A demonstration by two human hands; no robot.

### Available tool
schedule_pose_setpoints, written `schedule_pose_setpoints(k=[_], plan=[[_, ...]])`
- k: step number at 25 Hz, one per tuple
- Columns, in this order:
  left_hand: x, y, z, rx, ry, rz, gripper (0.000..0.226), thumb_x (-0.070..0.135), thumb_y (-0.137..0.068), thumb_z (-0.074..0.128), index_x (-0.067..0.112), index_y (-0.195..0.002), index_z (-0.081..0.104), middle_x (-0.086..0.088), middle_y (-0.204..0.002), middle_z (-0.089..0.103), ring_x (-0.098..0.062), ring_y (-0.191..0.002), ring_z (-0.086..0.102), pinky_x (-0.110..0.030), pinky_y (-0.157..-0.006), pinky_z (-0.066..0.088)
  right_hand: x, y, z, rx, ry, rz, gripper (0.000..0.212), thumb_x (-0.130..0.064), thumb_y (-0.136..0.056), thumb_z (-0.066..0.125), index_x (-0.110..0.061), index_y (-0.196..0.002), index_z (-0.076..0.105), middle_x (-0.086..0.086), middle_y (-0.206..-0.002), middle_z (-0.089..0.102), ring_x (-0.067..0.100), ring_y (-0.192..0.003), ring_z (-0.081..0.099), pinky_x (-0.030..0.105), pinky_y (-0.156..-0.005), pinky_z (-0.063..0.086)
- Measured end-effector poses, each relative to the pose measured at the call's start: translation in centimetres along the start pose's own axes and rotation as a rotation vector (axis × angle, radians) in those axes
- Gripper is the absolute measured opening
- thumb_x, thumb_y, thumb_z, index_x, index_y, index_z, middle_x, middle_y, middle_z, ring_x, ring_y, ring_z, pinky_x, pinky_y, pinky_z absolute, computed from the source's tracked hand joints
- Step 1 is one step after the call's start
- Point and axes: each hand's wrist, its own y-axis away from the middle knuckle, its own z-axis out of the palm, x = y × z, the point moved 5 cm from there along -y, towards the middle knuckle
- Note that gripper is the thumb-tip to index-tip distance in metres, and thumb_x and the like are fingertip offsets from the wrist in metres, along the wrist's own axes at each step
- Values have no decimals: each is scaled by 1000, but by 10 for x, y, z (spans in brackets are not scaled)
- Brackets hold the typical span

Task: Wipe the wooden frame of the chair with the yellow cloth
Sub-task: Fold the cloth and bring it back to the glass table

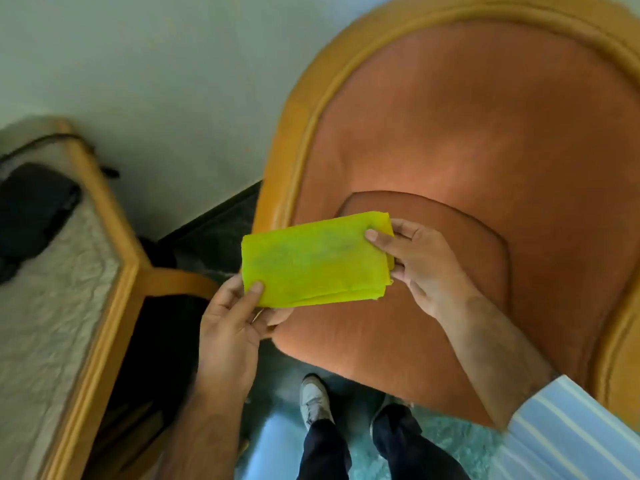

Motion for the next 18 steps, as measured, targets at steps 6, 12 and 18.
schedule_pose_setpoints(k=[6, 12, 18], plan=[[-21, 82, -195, 623, 108, 118, 18, 2, -102, 61, 13, -108, 74, 4, -92, 84, -9, -87, 79, -21, -75, 65, 84, 26, 186, -466, 306, 62, 21, -1, -94, 63, 2, -114, 71, 33, -114, 72, 42, -102, 70, 56, -91, 52], [-123, 202, -338, 1108, 272, 59, 19, -5, -97, 66, 13, -92, 72, 6, -73, 78, -1, -68, 75, -21, -69, 66, 225, 108, 306, -811, 577, 198, 18, 0, -86, 73, -8, -101, 78, 11, -93, 78, 15, -78, 73, 27, -69, 58], [-238, 294, -433, 1406, 197, -111, 17, -2, -92, 74, 12, -83, 71, 6, -61, 70, 2, -56, 66, -12, -63, 62, 405, 153, 337, -984, 990, 310, 27, 7, -81, 77, -18, -80, 66, 0, -76, 69, -8, -56, 66, 11, -56, 52]])
